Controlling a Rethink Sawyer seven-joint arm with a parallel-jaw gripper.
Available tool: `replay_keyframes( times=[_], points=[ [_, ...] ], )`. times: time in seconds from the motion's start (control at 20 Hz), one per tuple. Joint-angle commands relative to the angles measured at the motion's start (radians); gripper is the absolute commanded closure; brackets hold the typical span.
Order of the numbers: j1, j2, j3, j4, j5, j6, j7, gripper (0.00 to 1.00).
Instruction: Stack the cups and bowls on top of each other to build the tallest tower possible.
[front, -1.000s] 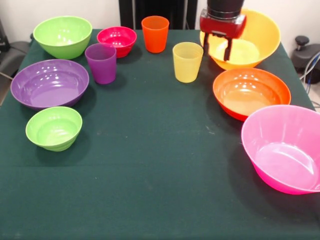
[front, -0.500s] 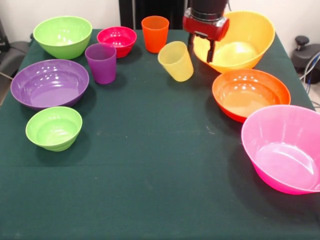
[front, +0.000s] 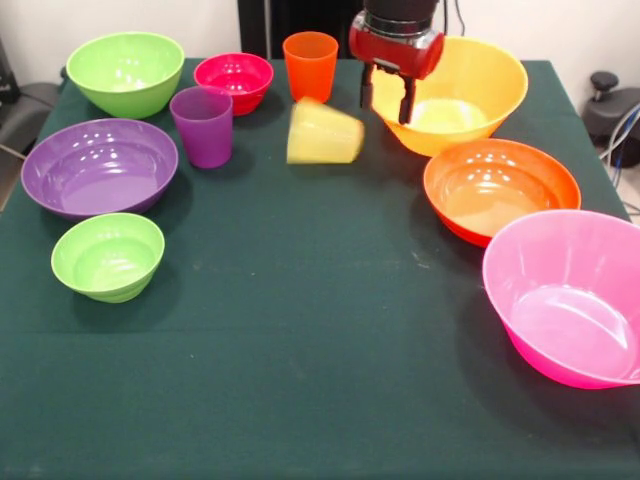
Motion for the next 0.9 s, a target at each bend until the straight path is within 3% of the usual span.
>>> replay_keyframes(
  times=[0.05, 0.35, 0.9],
  points=[
    [-0.034, -0.037, 0.098, -0.014, -0.091, 0.011, -0.021, 0.0],
    [-0.032, -0.174, 0.137, 0.036, -0.081, 0.105, -0.002, 0.0],
    [-0.068, -0.178, 0.169, 0.044, -0.072, 0.116, 0.01, 0.0]
  ],
)
